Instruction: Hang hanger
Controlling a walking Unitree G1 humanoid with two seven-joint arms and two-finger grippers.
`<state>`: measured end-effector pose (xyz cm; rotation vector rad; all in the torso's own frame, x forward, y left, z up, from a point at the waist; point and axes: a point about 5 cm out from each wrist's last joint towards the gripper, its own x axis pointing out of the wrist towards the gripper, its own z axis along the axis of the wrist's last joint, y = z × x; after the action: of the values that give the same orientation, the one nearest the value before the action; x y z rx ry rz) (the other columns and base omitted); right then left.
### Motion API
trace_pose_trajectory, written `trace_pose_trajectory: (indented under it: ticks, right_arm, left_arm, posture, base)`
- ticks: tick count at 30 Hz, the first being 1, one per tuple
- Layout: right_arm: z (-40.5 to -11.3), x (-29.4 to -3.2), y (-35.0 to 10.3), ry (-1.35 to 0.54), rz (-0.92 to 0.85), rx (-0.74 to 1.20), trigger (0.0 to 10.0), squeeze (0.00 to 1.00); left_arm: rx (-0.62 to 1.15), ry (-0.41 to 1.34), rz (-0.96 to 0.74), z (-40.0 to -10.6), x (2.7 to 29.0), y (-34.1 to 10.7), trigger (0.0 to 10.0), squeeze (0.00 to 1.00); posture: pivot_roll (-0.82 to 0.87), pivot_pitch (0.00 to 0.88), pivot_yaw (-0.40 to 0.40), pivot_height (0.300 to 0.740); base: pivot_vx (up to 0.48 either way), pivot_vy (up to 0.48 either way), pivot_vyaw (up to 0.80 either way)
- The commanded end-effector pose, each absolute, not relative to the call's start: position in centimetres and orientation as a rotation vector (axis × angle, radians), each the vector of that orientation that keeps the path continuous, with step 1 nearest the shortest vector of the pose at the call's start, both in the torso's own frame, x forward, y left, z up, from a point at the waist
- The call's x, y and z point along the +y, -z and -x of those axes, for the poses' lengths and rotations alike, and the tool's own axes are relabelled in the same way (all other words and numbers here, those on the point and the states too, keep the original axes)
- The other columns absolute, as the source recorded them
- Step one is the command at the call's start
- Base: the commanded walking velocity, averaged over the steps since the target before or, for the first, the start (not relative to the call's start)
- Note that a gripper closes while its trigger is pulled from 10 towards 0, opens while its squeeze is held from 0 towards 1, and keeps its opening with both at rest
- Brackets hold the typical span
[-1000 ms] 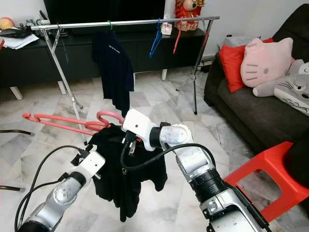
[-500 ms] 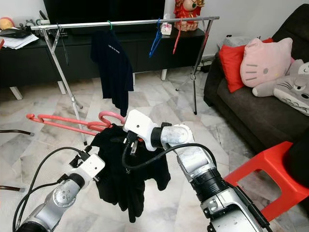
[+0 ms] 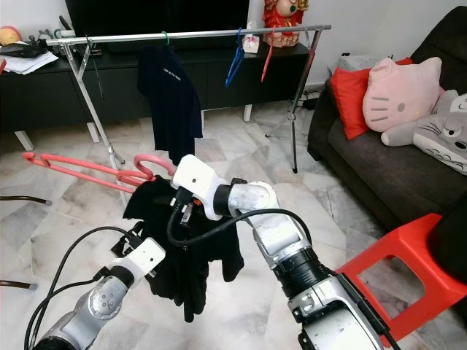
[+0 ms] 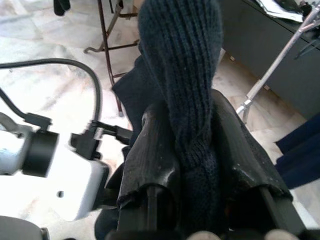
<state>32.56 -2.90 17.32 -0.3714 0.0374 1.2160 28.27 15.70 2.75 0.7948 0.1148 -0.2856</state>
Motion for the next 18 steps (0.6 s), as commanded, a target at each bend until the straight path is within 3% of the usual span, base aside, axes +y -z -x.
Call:
trace_pose_trajectory:
  ticks: [1, 10, 16, 17, 18]
  right_arm:
    - [-32.7, -2.6, -19.2, -1.215, 0.374, -0.039, 0.0, 0.00]
    - [-32.4, -2.0, -19.5, -1.225, 0.366, -0.043, 0.0, 0.00]
    - [-32.2, -1.7, -19.5, -1.233, 0.359, -0.042, 0.0, 0.00]
    - [-32.2, -1.7, -19.5, -1.234, 0.358, -0.040, 0.0, 0.00]
    - [-32.2, -1.7, -19.5, -1.234, 0.357, -0.039, 0.0, 0.00]
  left_arm:
    - [0.147, 0.263, -0.828, -28.4, 15.8, -2.3, 10.0, 0.00]
    - [0.179, -0.019, -0.860, -29.6, 18.3, -3.1, 10.0, 0.00]
    - [0.209, -0.038, -0.777, -29.6, 18.4, -2.8, 10.0, 0.00]
    - [0.223, -0.034, -0.713, -29.5, 18.2, -2.6, 7.9, 0.00]
    - [0.226, -0.031, -0.690, -29.5, 18.1, -2.5, 7.9, 0.00]
  posture:
    - [-0.08, 0.000, -0.099, 0.740]
    - [-0.09, 0.000, -0.101, 0.740]
    - [-0.09, 0.000, -0.102, 0.740]
    - [-0.09, 0.000, -0.103, 0.740]
    - [-0.09, 0.000, -0.102, 0.740]
  base:
    - [0.000, 0.000, 0.00]
    - [0.000, 0.000, 0.00]
    - [0.000, 0.000, 0.00]
    - [0.000, 0.000, 0.00]
    - [0.000, 0.000, 0.00]
